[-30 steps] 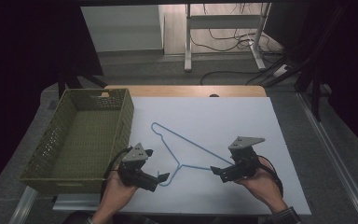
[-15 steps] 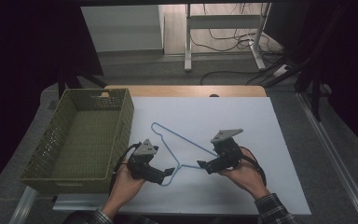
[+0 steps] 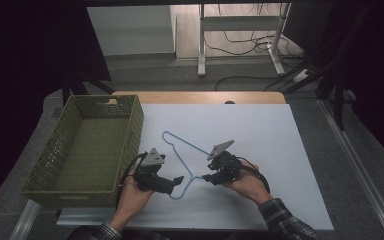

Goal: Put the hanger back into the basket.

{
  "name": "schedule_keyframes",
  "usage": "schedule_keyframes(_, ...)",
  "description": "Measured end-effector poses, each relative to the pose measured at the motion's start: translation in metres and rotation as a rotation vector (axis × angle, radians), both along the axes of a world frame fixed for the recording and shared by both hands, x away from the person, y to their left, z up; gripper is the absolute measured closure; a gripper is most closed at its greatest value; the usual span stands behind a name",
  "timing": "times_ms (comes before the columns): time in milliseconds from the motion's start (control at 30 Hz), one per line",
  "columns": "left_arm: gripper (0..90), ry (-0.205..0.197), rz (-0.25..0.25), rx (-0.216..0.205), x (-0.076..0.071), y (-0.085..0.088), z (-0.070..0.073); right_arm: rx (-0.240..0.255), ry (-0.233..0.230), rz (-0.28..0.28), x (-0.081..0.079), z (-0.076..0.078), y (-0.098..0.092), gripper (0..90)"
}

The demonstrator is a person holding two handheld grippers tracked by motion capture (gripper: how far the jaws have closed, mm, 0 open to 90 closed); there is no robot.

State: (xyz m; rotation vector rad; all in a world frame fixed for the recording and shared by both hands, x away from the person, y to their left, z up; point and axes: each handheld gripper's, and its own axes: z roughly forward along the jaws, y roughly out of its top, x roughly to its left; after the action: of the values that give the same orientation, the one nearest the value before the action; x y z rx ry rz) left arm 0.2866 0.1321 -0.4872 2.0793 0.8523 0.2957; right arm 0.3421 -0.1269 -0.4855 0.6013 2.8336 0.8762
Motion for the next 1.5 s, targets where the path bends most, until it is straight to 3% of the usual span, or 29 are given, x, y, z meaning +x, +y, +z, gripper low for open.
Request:
schedule_keyframes(233,2.2,0.015,0.007,0.048,-0.002,-0.003,-0.003,-0.072,0.033,0.084,0.011,-0.018,0.013,72.5)
schedule_keyframes(367,2.2,0.027,0.008,0.041,-0.002,-0.003,-0.003,-0.1,0.038,0.135,0.015,-0.024,0.016,82.2)
schedule_keyframes(667,3.0,0.059,0.014,-0.005,-0.012,0.004,0.009,-0.069,0.021,0.178,0.014,-0.022,0.015,86.3)
schedule_keyframes(767,5.3,0.038,0.006,0.022,-0.023,0.006,0.015,-0.042,0.018,0.167,0.014,-0.016,0.013,86.4)
schedule_keyframes(867,15.6,-0.004,0.018,0.075,-0.036,0.009,0.018,-0.017,0.017,0.16,0.014,-0.011,0.009,86.4)
schedule_keyframes(933,28.6,-0.011,0.032,0.073,-0.045,0.013,0.021,0.0,0.022,0.149,0.014,-0.008,0.006,86.3)
schedule_keyframes(1067,67.7,0.03,0.043,0.053,-0.052,0.018,0.019,0.017,0.023,0.139,0.014,-0.004,0.002,86.3)
schedule_keyframes(1133,83.5,0.079,0.026,0.097,-0.05,0.015,0.012,0.023,0.024,0.134,0.013,-0.003,0.001,86.3)
schedule_keyframes(1267,88.8,0.148,0.016,0.195,-0.042,0.002,-0.006,0.035,0.024,0.13,0.013,0.0,-0.001,86.3)
schedule_keyframes(1500,86.5,0.122,0.007,0.18,-0.036,-0.008,-0.009,0.032,0.057,0.113,0.013,-0.003,-0.001,84.5)
